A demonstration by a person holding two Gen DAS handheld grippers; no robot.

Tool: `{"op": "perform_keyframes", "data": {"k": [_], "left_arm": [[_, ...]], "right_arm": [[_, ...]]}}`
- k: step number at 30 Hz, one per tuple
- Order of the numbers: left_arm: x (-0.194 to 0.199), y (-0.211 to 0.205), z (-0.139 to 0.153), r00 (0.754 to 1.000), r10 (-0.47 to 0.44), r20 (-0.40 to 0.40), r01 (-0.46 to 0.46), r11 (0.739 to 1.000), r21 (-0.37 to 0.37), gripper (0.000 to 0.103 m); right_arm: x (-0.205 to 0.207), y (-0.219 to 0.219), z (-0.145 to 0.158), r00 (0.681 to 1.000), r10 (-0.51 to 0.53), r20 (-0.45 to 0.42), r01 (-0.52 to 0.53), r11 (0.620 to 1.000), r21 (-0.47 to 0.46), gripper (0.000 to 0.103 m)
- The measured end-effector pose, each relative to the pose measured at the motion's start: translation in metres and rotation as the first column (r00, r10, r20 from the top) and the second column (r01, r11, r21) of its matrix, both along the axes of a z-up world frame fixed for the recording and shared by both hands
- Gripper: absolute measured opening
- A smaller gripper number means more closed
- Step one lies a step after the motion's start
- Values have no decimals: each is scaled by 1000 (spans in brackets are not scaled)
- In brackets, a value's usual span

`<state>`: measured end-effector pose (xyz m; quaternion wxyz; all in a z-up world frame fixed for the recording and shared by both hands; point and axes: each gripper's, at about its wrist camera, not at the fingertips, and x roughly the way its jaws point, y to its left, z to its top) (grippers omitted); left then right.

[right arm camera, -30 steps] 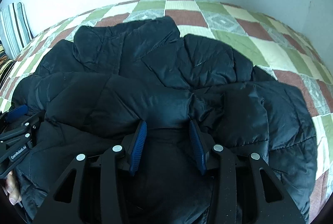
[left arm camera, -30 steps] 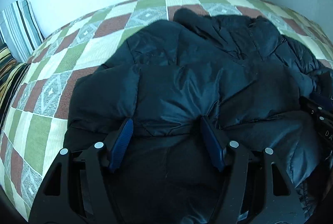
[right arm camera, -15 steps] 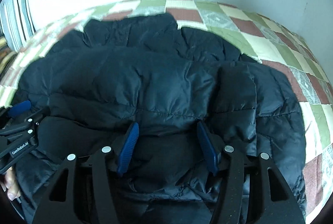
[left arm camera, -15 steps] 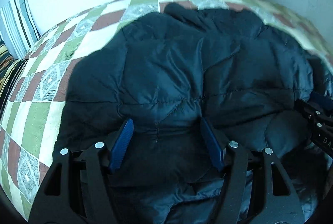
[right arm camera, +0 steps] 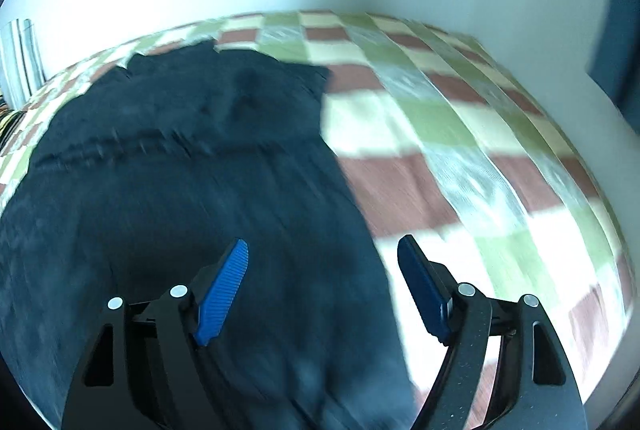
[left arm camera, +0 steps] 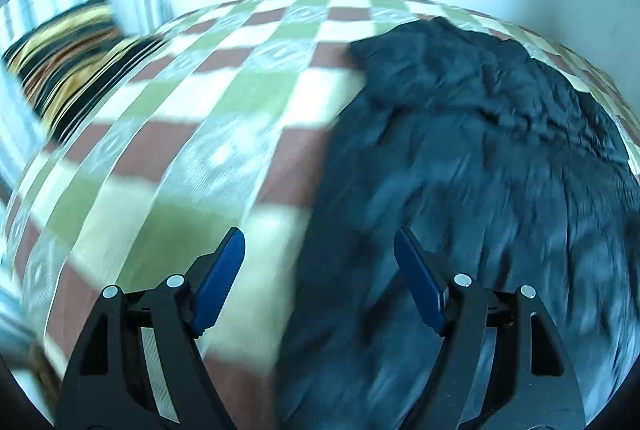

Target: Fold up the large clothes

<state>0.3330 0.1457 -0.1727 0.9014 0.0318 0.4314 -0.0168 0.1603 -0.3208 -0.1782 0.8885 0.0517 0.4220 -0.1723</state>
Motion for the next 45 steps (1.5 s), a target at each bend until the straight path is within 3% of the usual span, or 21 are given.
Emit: {"op": "perform_keyframes", "data": {"k": [5,11,21,22,25,30,35,41,45], "left_arm": [[-30,14,-4,1000,-9,-22,7,995,-104,79],[-53,10,-21,997,-59,-51,52,990,-127,79],[-70,12,-36,990,-105,-93,79,965,-250,78],[-71,11,-36,990,-107,-88,82,964,-253,77],[-74,10,-36,990,-115,-84,87,956,-280,63],[-79,7,-35,987,-138,-81,104,941,-323,37],[-85,6,-29,988,-140,-60,112,935,-337,18],[-103,14,-10,989,-146,-13,132,925,-356,11],[-118,34,16,992,-117,36,121,886,-448,10]], "right_arm": [[-52,-19,-18,999,-30,-33,33,997,75,76],[-77,-19,-38,999,-23,-42,31,976,216,76],[-98,-4,-45,1000,19,-24,-13,972,234,76],[-100,-2,-45,999,24,-20,-19,973,231,71],[-104,1,-45,999,41,-3,-39,961,274,52],[-107,3,-46,999,42,11,-43,951,306,38],[-111,7,-42,998,50,30,-58,943,329,20],[-127,8,-31,996,62,63,-81,923,377,13],[-140,5,-13,990,65,122,-113,887,447,11]]}}
